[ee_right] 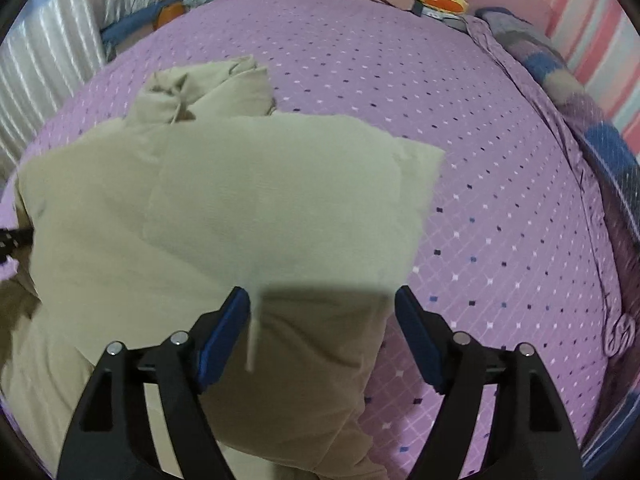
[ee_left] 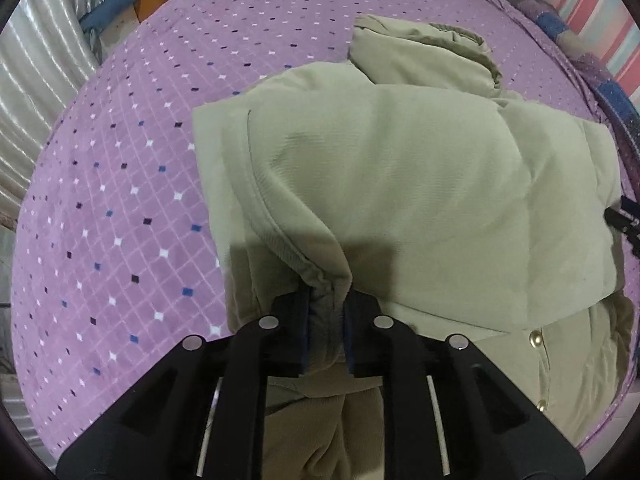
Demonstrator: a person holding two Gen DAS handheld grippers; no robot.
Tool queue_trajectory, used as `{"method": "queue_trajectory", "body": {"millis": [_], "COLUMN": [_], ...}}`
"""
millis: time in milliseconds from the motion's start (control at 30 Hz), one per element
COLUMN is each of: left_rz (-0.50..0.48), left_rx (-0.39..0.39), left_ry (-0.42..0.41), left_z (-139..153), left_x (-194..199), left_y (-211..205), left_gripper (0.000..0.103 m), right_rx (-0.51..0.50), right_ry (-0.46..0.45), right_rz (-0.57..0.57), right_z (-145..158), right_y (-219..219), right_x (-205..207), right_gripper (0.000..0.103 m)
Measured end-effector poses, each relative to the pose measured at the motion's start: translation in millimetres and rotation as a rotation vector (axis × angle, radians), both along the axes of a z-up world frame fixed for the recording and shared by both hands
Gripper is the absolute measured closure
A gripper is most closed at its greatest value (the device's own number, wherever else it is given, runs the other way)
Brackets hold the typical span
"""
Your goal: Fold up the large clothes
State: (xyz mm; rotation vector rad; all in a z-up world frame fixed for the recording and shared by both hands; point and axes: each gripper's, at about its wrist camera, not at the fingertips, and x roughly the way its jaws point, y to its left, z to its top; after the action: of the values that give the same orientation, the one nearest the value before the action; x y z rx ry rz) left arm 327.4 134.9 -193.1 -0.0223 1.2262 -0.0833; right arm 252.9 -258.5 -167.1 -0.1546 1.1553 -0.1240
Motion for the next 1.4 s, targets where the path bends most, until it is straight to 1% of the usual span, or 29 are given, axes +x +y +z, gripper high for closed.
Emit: {"method": "queue_trajectory", "body": {"millis": [33,67,133,167,200,267,300,333,367,400,467,533,567,600,667,733,800,900,967,1000,1033,1133,1233,1267,1400], "left_rz": [-0.012,-0.02,-0.027,-0.023,-0.02,-0.016,-0.017,-0.015,-0.01,-0.007,0.01,0.028,0.038,0.047,0.061,0.063,0.065,0.088,0.097,0.101,0.112,0.126,0.133,0.135,0.139], "left_rx": [0.023,0.046,0.105,0.117,0.115,0.093,0.085,0.083,0.077,0.07,0.062,0.063,0.068,0.075,0.088,0.11,0.121,0.139,0.119,0.102,0.086,0.099,0.107,0.1,0.089], "left_ry": [-0.009,-0.024,-0.071,-0.093,-0.105,-0.146,-0.16,-0.171,-0.187,-0.195,-0.203,-0.198,-0.192,-0.185,-0.176,-0.17,-0.175,-0.181,-0.176,-0.183,-0.209,-0.279,-0.354,-0.362,-0.382], "left_z": [4,10,25,35,41,60,67,72,78,80,82,75,71,65,50,33,24,7,-8,-13,-16,-23,-30,-32,-37], "left_x": [-3,-2,-10,-13,-14,-15,-13,-9,-3,2,17,41,50,58,82,101,112,121,124,124,122,115,107,107,107], "left_y": [-5,-13,-9,-4,0,-2,-5,-10,-15,-19,-29,-40,-42,-42,-50,-53,-56,-50,-47,-44,-42,-44,-47,-47,-44], "left_gripper": [0.085,0.079,0.065,0.048,0.036,0.032,0.026,0.023,0.017,0.014,0.012,0.01,0.007,0.006,0.006,0.006,0.006,0.003,0.003,0.003,0.003,0.003,0.003,0.003,0.003], "right_rx": [-0.001,-0.002,0.03,0.047,0.063,0.076,0.081,0.082,0.081,0.077,0.068,0.039,0.006,-0.039,-0.087,-0.057,-0.033,-0.041,-0.051,-0.05,-0.048,-0.058,-0.036,-0.031,0.002], "right_ry": [-0.017,-0.037,-0.086,-0.103,-0.126,-0.158,-0.175,-0.194,-0.212,-0.228,-0.249,-0.273,-0.283,-0.282,-0.275,-0.282,-0.288,-0.267,-0.237,-0.238,-0.244,-0.278,-0.303,-0.307,-0.272], "right_rz": [0.003,0.009,0.013,0.013,0.015,0.021,0.023,0.02,0.015,0.007,-0.005,-0.015,-0.031,-0.061,-0.115,-0.113,-0.12,-0.13,-0.12,-0.123,-0.125,-0.129,-0.126,-0.124,-0.12], "right_z": [5,11,27,34,41,51,55,57,57,56,50,43,39,33,22,11,2,-9,-24,-31,-35,-47,-58,-62,-76], "right_y": [-1,-1,-1,1,4,12,19,24,29,35,48,57,62,65,62,56,49,43,40,38,37,36,31,30,25], "right_x": [-3,-5,-7,-5,-3,4,8,12,16,24,33,42,48,56,67,73,81,90,97,98,97,95,94,95,107], "right_gripper": [0.027,0.027,0.026,0.026,0.026,0.022,0.015,0.009,0.007,0.004,0.002,0.002,0.002,0.002,0.002,0.002,0.002,0.002,0.002,0.002,0.002,0.002,0.002,0.001,0.001]}}
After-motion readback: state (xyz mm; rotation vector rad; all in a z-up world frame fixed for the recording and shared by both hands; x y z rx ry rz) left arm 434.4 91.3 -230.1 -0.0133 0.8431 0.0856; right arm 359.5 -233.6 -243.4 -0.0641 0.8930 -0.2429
